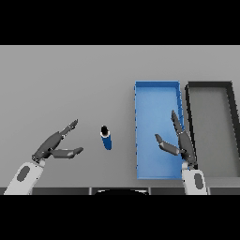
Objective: Pick up the blue pipe and place it into the blue bin.
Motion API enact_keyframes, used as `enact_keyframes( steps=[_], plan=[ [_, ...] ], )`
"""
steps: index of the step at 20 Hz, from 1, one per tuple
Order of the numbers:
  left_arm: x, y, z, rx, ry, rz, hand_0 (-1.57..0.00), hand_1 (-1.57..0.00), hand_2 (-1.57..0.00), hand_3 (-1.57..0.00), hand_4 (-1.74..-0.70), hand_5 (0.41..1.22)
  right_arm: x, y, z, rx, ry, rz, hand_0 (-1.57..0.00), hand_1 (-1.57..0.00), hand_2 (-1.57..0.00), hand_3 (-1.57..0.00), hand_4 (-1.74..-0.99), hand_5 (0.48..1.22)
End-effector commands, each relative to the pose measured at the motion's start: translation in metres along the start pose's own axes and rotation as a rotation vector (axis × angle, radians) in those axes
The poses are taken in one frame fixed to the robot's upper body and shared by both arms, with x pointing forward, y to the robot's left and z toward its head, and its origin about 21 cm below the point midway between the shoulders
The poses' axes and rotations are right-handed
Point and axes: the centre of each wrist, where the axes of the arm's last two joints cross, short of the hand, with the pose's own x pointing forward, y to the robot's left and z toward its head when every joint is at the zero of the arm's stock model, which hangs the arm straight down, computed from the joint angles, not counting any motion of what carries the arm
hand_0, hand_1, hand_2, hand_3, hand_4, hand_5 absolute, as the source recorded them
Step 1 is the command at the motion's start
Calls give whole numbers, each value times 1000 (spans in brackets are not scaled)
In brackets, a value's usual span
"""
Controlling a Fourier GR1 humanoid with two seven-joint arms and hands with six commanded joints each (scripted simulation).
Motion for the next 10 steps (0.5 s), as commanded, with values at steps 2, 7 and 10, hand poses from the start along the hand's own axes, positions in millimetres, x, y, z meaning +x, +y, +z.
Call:
enact_keyframes(
  steps=[2,7,10],
  plan=[
    [2,-13,-3,-51,-9,-2,1,1,1,1,-1086,480,-1,-1,-1,2,-6,0,1,1,1,1,-1244,607],
    [6,-42,-25,-134,-27,2,1,1,1,1,-1109,447,-5,0,-1,2,-9,-5,1,1,1,1,-1263,617],
    [1,-56,-38,-161,-30,11,1,1,1,1,-1117,446,-3,3,3,4,-3,-12,1,1,1,1,-1272,617]
  ],
)
